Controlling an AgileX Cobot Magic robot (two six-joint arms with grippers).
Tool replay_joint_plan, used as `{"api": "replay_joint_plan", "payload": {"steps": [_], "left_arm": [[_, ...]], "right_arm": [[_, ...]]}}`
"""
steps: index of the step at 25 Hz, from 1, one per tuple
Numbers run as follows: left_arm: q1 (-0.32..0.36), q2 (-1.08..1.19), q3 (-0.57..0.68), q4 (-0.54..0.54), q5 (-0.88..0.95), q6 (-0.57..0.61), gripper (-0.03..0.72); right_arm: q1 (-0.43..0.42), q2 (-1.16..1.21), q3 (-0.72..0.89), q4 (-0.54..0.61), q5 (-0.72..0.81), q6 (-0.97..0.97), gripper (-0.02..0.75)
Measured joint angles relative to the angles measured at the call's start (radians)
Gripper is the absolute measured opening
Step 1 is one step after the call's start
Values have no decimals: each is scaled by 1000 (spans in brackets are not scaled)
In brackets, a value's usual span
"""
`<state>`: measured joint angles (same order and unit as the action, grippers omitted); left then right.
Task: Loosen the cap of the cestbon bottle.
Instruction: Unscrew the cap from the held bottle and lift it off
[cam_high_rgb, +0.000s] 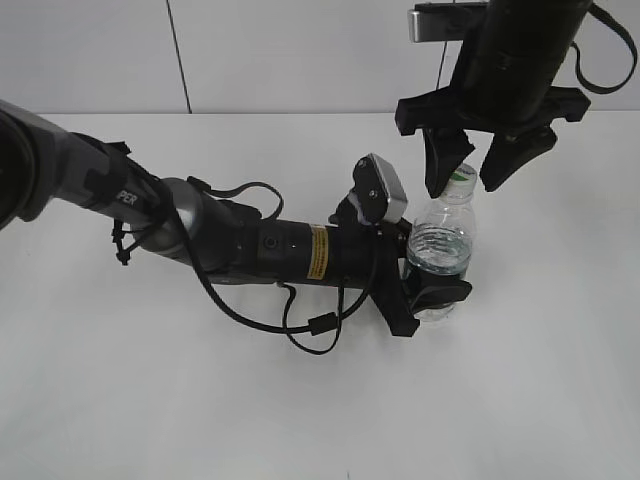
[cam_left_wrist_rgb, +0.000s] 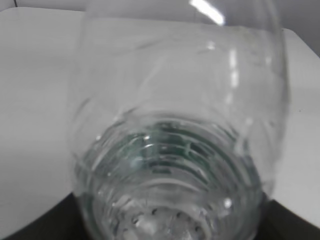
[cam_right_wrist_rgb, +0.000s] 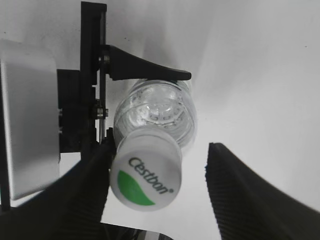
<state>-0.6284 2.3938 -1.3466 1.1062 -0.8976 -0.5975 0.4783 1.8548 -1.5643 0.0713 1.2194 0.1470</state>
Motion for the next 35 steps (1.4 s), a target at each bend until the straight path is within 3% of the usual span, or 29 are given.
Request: {"api": "replay_joint_plan", "payload": {"steps": [10, 16, 18, 26, 32, 35], "left_arm": [[0, 0, 0, -1, 0, 0, 409], [0, 0, 0, -1, 0, 0, 409], [0, 0, 0, -1, 0, 0, 409], [0, 0, 0, 0, 0, 0, 409], [0, 0, 0, 1, 0, 1, 409], [0, 0, 0, 1, 0, 1, 409]], "right_arm": [[0, 1, 0, 12, 0, 0, 309], [0, 1, 0, 11, -1, -78, 303], [0, 1, 0, 11, -1, -217, 303], [0, 1, -5, 10, -1, -1127, 303], [0, 1, -5, 10, -1, -1625, 303], [0, 1, -6, 10, -1, -1773, 303]]}}
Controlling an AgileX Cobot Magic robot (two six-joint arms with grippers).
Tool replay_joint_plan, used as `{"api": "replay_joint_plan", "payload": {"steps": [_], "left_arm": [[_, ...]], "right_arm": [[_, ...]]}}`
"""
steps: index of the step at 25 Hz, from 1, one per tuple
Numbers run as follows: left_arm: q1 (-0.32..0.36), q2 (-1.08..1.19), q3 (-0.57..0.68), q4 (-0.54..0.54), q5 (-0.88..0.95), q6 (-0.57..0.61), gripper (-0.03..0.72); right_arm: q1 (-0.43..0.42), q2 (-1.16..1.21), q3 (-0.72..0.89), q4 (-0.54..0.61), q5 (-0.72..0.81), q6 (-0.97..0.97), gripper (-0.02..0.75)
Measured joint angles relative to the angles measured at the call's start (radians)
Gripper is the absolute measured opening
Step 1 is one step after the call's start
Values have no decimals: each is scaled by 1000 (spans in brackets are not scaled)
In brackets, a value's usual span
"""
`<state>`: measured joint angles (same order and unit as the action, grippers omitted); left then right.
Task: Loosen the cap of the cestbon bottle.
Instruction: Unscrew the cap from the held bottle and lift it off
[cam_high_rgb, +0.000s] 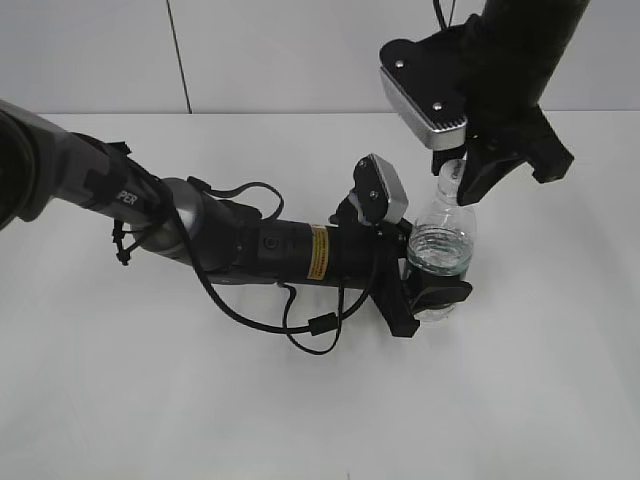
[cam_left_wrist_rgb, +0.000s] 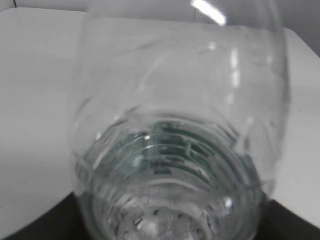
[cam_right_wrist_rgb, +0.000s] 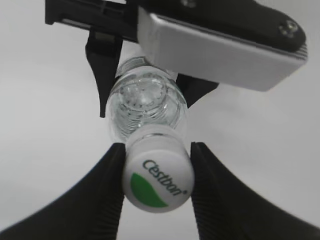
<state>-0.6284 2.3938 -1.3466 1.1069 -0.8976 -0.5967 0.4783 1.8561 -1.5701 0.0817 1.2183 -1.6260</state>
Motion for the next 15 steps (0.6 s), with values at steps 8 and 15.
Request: {"api": "replay_joint_plan", "payload": {"steps": [8, 15], "left_arm": [[1, 0, -1, 16, -2, -2, 409], [3, 0, -1, 22, -5, -14, 409]], "right_arm": [[0, 0, -4, 26, -2, -84, 300], [0, 0, -45, 32, 14, -86, 294]]}}
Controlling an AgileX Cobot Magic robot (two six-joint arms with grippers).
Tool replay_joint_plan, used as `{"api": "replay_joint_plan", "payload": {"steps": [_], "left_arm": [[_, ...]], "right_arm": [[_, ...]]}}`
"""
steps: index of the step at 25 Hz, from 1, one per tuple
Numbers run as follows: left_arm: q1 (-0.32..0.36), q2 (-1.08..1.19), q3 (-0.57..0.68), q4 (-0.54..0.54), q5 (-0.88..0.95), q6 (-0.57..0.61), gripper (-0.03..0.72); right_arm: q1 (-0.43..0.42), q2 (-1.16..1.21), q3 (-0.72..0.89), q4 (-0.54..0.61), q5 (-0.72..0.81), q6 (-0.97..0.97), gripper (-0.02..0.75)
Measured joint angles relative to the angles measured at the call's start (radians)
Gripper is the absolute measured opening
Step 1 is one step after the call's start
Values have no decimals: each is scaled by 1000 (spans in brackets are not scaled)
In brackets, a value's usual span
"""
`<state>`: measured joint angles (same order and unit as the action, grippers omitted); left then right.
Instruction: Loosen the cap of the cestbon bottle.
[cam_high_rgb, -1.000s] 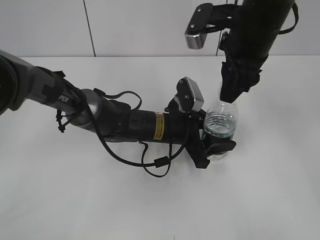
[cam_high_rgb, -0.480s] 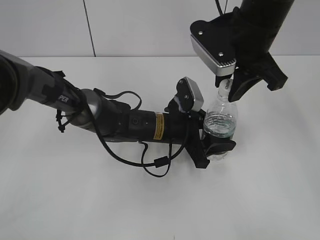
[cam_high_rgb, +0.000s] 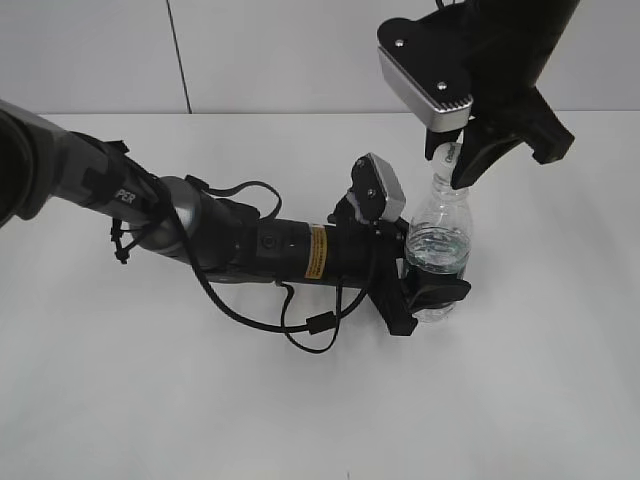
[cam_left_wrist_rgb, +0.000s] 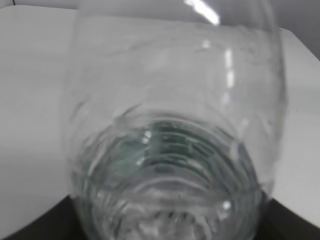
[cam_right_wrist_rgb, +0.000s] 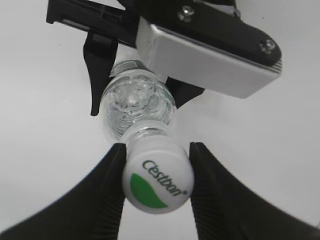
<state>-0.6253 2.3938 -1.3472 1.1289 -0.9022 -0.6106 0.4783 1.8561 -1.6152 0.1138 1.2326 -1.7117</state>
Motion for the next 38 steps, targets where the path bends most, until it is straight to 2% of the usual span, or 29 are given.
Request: {"api": "replay_joint_plan", "payload": {"steps": [10, 13, 16, 21, 25, 29, 34, 38], "left_arm": [[1, 0, 0, 8, -2, 4, 409], [1, 0, 0, 9, -2, 6, 409], [1, 0, -1, 9, -2, 6, 409], [1, 0, -1, 9, -2, 6, 409], [1, 0, -1, 9, -2, 6, 409], [1, 0, -1, 9, -2, 6, 409], [1, 0, -1, 10, -3, 6, 409], [1, 0, -1, 11, -4, 6, 409]], "right_arm": [[0, -47, -48, -6, -11, 4, 294], [0, -68, -48, -26, -11, 67, 294], [0, -82, -48, -62, -11, 284, 294], [-14, -85, -48, -127, -11, 788, 294], [-88, -85, -46, -123, -11, 1089, 294], [-221, -87, -22, -114, -11, 1279, 293], [-381, -91, 76, -79, -22, 1382, 293], [-416, -92, 198, -35, -151, 1393, 293]]}}
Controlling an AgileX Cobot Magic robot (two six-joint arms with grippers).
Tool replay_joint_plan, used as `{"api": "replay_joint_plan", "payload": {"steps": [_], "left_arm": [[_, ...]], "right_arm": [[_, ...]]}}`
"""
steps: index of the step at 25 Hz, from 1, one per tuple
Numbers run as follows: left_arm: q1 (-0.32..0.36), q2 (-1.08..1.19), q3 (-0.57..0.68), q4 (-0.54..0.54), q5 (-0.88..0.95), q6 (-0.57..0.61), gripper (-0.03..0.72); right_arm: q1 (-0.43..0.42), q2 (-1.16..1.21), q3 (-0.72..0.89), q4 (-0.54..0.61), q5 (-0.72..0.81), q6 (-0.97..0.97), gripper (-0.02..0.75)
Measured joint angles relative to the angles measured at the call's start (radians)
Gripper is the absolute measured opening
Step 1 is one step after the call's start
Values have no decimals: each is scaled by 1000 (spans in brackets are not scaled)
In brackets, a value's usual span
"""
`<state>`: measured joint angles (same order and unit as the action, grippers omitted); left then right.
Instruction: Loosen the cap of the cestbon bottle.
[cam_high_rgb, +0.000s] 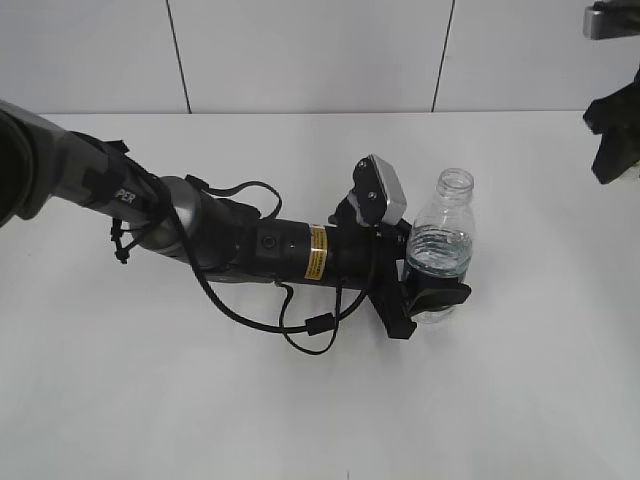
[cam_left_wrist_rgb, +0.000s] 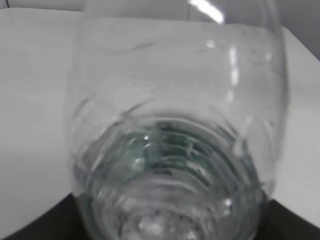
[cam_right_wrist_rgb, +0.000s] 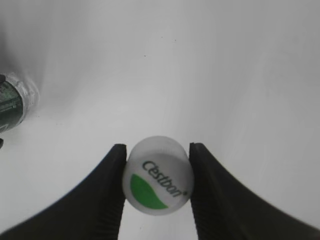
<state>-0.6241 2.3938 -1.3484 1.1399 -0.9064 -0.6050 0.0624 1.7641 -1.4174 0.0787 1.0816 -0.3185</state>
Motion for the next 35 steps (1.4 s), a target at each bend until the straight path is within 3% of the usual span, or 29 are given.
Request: {"api": "replay_joint_plan", "payload": {"steps": [8, 25, 27, 31, 35], "left_arm": [[0, 0, 0, 0, 0, 0, 409], [0, 0, 0, 1, -3, 0, 409], [0, 0, 0, 1, -3, 0, 409], [0, 0, 0, 1, -3, 0, 409], [0, 0, 0, 1, -3, 0, 409]], "right_arm": [[-2, 72, 188, 41, -249, 2, 293], [-2, 235, 198, 99, -448, -18, 300], [-2, 235, 198, 99, -450, -28, 370], [-2, 235, 198, 99, -451, -34, 612], [-2, 235, 198, 99, -451, -34, 605]]}}
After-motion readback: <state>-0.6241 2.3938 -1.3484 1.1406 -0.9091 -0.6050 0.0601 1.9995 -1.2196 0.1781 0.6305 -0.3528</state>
